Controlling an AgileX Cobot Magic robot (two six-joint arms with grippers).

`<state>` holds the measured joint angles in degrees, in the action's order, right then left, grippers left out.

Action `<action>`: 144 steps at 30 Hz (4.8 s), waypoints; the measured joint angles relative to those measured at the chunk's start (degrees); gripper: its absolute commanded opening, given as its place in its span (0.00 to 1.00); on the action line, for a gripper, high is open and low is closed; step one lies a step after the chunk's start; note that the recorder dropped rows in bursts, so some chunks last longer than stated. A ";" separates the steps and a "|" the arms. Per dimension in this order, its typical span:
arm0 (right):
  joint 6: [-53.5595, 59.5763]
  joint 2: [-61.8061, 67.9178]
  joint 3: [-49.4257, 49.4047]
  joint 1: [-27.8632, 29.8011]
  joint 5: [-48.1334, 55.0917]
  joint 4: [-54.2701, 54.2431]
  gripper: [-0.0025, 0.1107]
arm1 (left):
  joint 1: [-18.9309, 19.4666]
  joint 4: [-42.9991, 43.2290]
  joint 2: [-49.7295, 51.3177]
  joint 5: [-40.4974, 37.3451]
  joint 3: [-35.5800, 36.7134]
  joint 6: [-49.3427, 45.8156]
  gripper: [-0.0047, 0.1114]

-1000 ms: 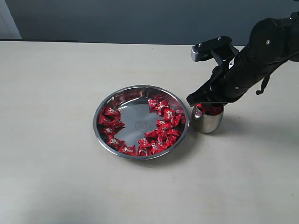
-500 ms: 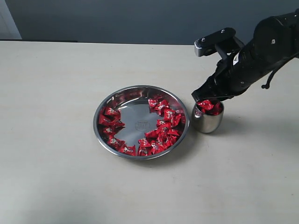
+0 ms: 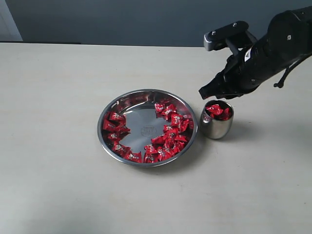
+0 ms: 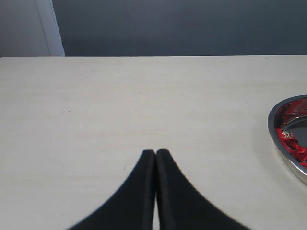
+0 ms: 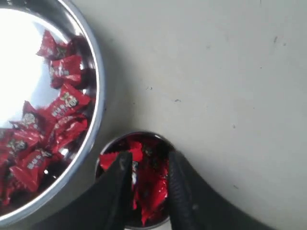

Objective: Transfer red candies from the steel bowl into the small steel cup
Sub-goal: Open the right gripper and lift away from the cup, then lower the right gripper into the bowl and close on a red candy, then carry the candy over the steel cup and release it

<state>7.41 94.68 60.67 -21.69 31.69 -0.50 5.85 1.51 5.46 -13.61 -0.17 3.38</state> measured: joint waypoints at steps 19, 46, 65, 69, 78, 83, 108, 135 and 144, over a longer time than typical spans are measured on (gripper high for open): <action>24.94 -3.69 -0.22 -2.54 -3.36 -35.98 0.13 | 0.00 0.00 0.00 0.00 0.00 0.00 0.04; 19.55 19.86 9.54 -9.80 -16.88 -23.58 0.45 | 0.00 0.00 0.00 0.00 0.00 0.00 0.04; 9.65 19.86 9.54 -9.80 -14.60 -11.85 0.45 | 0.00 0.00 0.00 0.00 0.00 0.00 0.04; 2.77 20.08 10.86 -9.80 -9.87 -6.68 0.45 | 0.00 0.00 0.00 0.00 0.00 0.00 0.04; -2.92 24.64 20.94 -9.80 1.56 -1.62 0.45 | 0.00 0.00 0.00 0.00 0.00 0.00 0.04; -3.08 26.58 23.07 -9.80 5.24 -1.43 0.45 | 0.00 0.00 0.00 0.00 0.00 0.00 0.04; -3.21 18.70 23.24 -9.80 10.26 -0.89 0.02 | 0.00 0.00 0.00 0.00 0.00 0.00 0.04; -16.14 5.26 9.44 -2.13 14.66 13.21 0.02 | 0.00 0.00 0.00 0.00 0.00 0.00 0.04; -6.56 7.94 9.36 -2.02 15.64 4.44 0.20 | 0.00 0.00 0.00 0.00 0.00 0.00 0.04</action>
<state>0.85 102.61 70.03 -23.71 47.33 3.94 5.85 1.51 5.46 -13.61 -0.17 3.38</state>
